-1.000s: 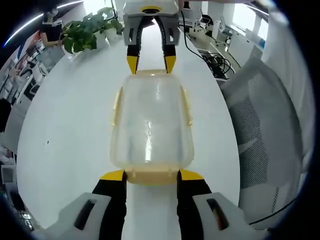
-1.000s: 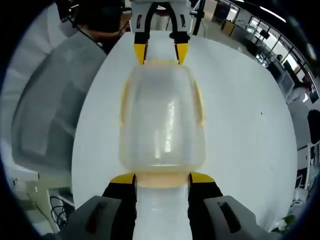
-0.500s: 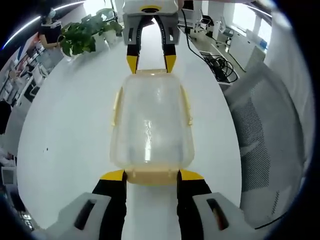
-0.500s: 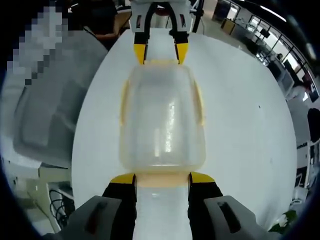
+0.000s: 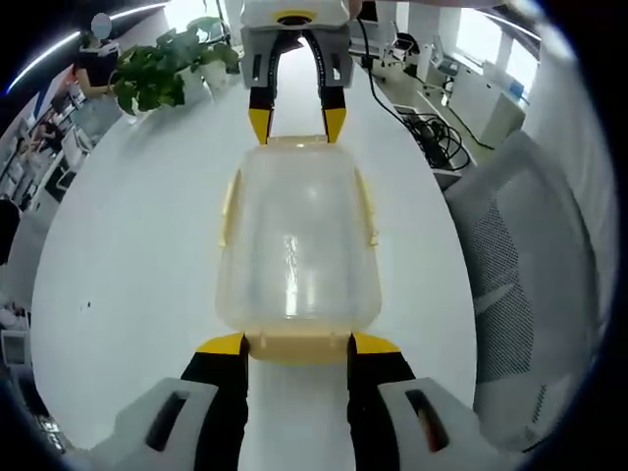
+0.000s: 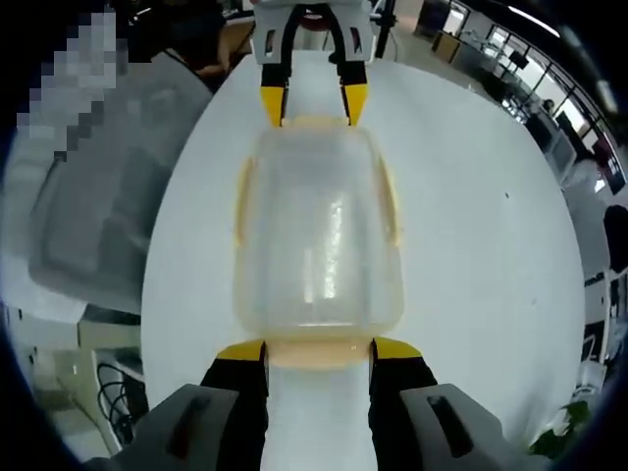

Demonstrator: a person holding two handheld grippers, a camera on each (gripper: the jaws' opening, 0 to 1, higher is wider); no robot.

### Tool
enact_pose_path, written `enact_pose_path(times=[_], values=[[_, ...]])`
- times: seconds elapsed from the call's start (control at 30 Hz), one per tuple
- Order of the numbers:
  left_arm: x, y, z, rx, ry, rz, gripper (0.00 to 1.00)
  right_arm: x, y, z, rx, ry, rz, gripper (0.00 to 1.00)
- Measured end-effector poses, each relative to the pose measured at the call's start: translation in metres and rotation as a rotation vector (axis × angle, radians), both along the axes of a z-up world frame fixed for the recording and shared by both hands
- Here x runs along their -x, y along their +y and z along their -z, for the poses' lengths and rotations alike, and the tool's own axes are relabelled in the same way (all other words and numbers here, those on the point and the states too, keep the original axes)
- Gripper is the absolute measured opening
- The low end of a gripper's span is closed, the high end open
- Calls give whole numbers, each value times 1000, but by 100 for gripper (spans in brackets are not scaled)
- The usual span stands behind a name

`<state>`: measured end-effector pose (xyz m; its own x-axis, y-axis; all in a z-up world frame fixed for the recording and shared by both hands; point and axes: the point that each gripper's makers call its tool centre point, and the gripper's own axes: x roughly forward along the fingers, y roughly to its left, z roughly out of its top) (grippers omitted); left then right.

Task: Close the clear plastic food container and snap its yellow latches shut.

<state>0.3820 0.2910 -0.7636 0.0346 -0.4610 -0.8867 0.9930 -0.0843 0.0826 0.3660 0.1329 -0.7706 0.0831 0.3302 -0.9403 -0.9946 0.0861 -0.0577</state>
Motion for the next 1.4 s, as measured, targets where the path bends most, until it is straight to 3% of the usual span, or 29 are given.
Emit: enact_pose_path(times=[0.67,1.4], values=[[1,-12,11,-3,24,14,38,2,-12,12,-12,41,25,38],[-4,-11,14,5,47,8,40,1,-12,13,-39,67,40,41]])
